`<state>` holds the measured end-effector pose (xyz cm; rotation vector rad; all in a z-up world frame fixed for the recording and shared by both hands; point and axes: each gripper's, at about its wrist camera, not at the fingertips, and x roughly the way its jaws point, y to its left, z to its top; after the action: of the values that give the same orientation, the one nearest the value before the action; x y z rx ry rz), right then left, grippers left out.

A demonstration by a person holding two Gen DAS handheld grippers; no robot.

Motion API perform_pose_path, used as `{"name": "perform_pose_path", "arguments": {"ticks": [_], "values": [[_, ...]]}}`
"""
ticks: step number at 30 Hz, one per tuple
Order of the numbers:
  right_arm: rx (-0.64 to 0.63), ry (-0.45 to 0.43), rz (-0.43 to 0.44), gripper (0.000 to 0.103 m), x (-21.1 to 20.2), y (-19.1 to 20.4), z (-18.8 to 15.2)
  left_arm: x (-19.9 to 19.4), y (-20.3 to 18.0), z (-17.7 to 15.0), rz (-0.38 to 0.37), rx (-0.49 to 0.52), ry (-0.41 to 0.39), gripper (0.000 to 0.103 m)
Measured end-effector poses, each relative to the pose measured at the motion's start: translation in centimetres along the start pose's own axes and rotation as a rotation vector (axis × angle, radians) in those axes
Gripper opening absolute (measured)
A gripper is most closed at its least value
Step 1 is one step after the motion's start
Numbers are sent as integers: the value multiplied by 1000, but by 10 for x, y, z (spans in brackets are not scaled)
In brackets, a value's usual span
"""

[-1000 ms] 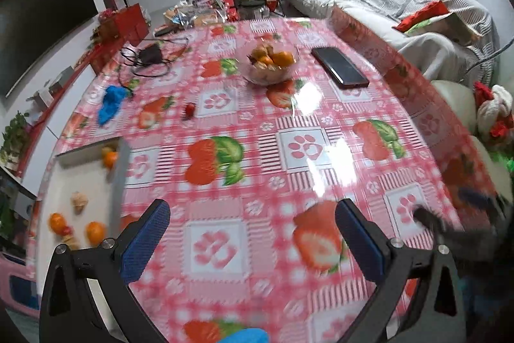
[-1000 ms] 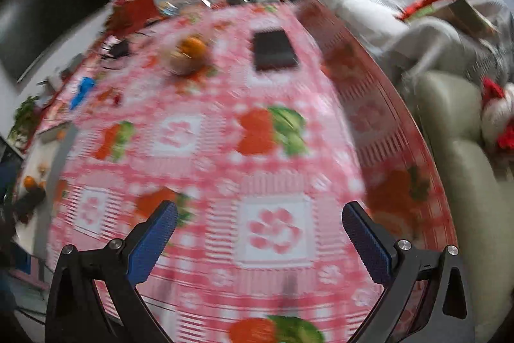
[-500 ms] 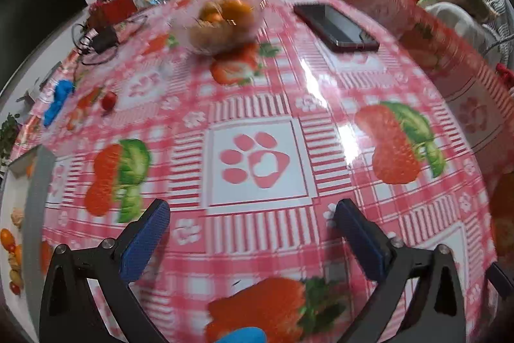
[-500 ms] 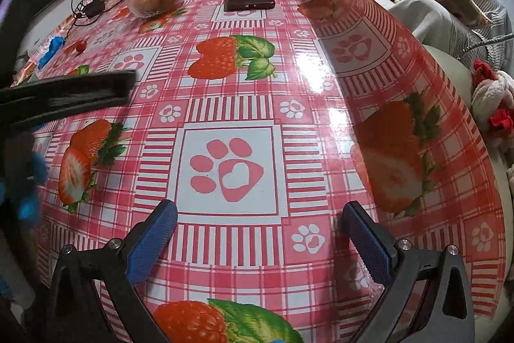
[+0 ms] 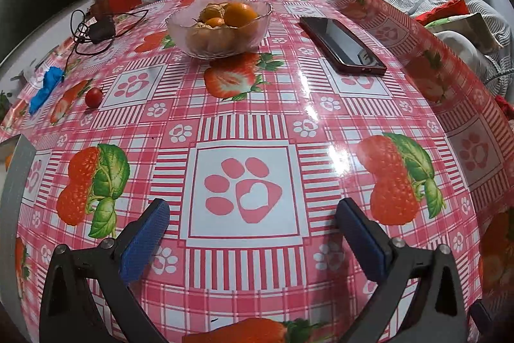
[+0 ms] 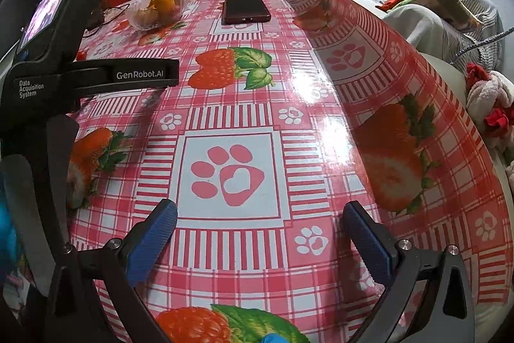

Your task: Organize fruits

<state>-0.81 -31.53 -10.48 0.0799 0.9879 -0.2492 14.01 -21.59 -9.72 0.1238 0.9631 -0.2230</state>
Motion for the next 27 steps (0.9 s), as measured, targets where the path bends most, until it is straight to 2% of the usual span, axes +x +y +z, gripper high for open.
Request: {"name": "perform_pose_path", "arguments": {"ticks": [27], "values": [[-5,-9,7,103,1,1,0,0,0,0,-1,-1,-2,103]]}}
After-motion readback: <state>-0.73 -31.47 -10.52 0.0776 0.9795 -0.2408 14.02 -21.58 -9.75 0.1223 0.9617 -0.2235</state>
